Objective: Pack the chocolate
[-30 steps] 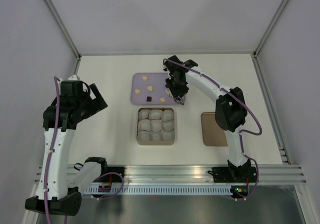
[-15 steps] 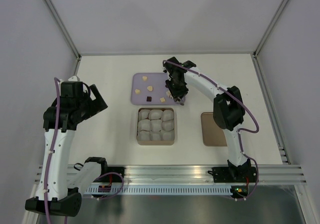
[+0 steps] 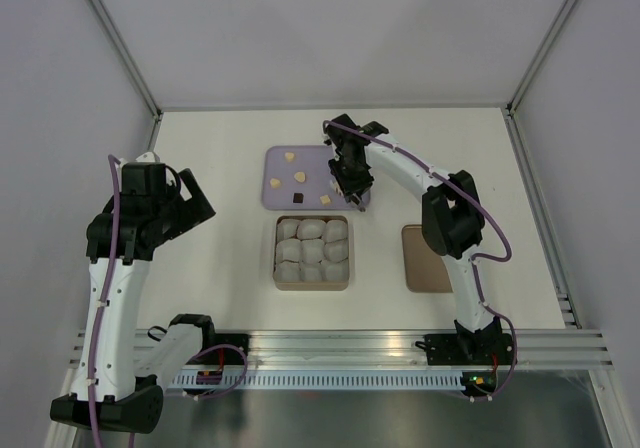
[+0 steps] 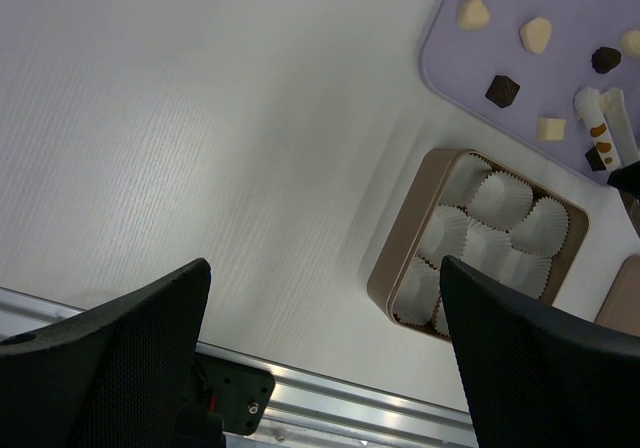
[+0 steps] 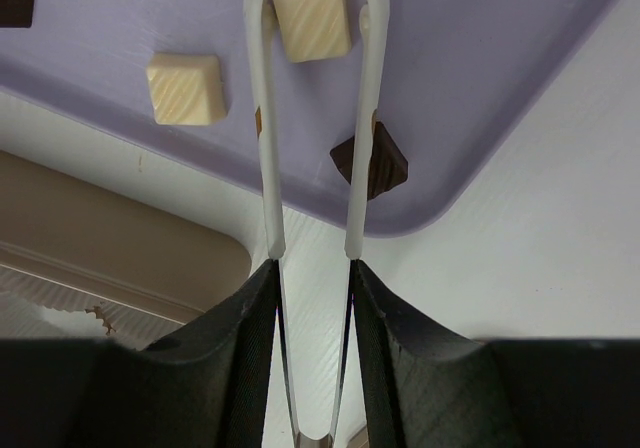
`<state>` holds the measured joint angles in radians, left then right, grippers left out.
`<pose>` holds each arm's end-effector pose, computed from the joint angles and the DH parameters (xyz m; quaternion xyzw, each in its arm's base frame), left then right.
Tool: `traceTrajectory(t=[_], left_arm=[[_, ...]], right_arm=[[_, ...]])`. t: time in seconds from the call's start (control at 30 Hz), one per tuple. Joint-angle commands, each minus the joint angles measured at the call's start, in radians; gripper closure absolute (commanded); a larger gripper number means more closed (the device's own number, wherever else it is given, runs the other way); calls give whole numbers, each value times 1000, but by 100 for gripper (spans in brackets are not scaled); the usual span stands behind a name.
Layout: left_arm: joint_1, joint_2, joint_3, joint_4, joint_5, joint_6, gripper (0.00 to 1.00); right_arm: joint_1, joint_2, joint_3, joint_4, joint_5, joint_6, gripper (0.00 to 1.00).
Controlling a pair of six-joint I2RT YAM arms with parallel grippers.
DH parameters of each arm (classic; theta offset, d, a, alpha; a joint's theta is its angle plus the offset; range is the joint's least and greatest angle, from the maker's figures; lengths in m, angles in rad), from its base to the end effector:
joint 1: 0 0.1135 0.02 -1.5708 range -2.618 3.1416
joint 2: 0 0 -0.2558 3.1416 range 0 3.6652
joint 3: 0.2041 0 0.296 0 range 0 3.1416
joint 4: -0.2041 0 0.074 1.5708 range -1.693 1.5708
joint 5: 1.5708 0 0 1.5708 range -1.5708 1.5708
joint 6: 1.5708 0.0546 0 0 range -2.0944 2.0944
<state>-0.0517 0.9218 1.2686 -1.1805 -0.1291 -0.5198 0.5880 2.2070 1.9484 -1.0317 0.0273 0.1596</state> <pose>0.2038 -0.0035 0.3774 -0.2385 0.9001 -0.0436 0.3619 0.4195 0.2778 0.1796 -0.2086 0.9679 0.0385 0.1351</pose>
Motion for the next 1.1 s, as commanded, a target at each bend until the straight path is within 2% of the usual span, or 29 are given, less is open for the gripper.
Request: traceTrajectory(t=[0.0, 0.1, 0.37, 0.5, 0.73, 1.07], left_arm=[[3, -12, -3, -10, -7, -11, 0], [3, -14, -3, -10, -7, -11, 0], [3, -8, -2, -8, -10, -16, 0], [3, -8, -2, -10, -10, -17, 0], [3, -8, -5, -10, -12, -19, 0], [3, -18, -40, 2, -12, -23, 0]], right_arm=[[4, 13, 61, -7, 13, -5, 60], [4, 0, 54, -10, 5, -5, 64], [4, -12, 43, -25, 19, -3, 64], [4, -21, 43, -22, 14, 0, 76], [6, -79, 12, 42, 3, 0, 84], [4, -200, -95, 137, -9, 3, 89]])
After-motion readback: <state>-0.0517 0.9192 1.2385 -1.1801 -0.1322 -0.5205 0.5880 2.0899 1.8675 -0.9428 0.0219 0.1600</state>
